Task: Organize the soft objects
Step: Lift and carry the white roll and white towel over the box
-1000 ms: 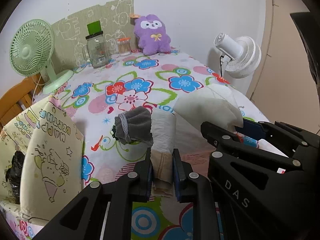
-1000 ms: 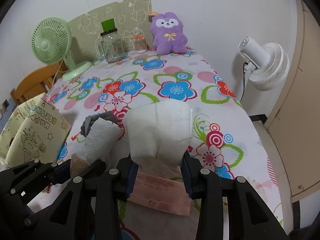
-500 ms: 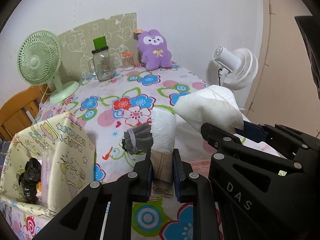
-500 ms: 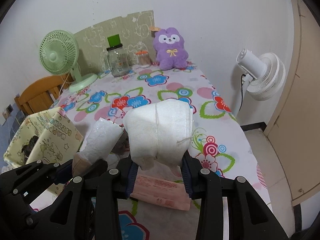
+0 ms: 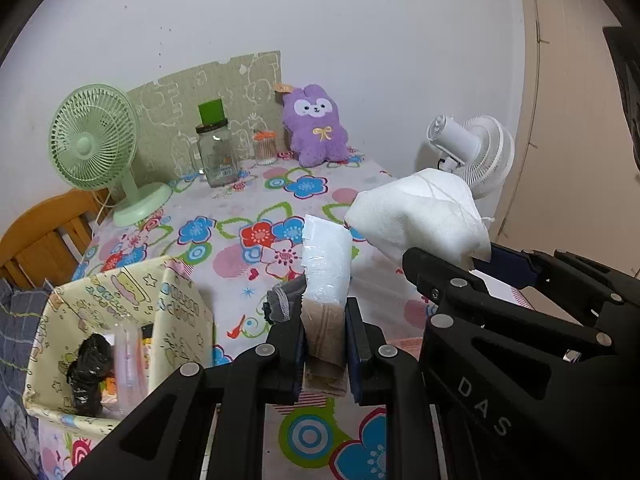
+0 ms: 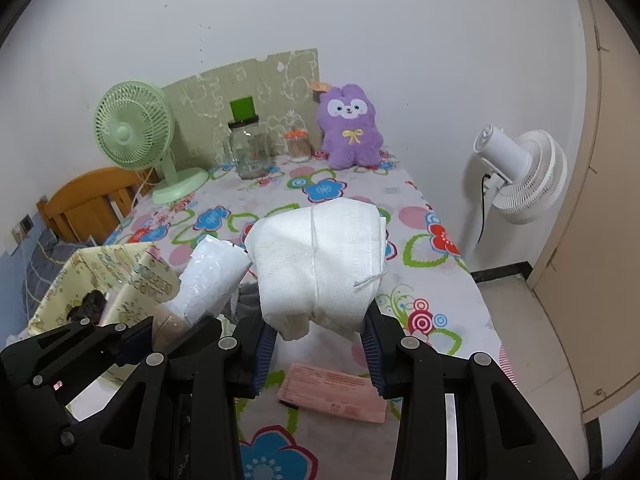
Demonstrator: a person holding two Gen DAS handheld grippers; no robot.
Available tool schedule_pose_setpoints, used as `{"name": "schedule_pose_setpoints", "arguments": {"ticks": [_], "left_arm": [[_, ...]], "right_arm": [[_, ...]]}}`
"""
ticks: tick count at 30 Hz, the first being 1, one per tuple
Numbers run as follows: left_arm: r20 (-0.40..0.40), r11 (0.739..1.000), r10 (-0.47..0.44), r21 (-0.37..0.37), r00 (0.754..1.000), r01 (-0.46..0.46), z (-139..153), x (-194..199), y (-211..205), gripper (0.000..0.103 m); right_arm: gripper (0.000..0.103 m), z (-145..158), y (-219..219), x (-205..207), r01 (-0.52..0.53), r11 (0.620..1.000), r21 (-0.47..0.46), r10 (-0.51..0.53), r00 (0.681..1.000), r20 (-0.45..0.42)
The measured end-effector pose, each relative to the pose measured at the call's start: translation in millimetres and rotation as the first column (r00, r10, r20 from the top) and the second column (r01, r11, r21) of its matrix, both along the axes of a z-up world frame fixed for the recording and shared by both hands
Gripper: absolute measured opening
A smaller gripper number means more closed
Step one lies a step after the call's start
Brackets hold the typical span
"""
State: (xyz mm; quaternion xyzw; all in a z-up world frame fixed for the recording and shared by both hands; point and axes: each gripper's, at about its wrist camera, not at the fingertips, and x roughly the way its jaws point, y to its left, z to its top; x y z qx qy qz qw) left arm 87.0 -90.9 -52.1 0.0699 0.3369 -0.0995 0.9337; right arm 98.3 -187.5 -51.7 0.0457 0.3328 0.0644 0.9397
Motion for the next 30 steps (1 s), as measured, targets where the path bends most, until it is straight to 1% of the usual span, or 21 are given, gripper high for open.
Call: {"name": "schedule_pose_setpoints", "arguments": {"ticks": [8,14,21,30], "left_arm": [[0.015,1.000,-0.011,-0.025,1.000,0.012,17.0,-8.3,4.9,0.016],[0.037,1.000,0.002,-0.006,0.999,-0.002,28.4,-15.6,10.6,0.016],[0.037,1.000,0.015,-0.005,0.999,-0.015,34.6,-20.5,21.4,0.016],[0.055,1.000,0.023,-0.010,0.998,-0.023,40.1,-25.8,40.1,0.016]], "right_arm": [[0.042,19.6,4.4,-11.0,-0.014,1.000,0.013,0.014,0.999,0.029],[0.042,32.5,13.3,-17.4,-0.030,1.000,0.004,0.030,0.998,0.054],[0.042,41.2,25.0,-22.2,-0.043,0.999,-0.004,0.043,0.997,0.064],[0.042,50.3,47.5,-26.5,-0.069,0.997,-0.019,0.070,0.994,0.082]]}}
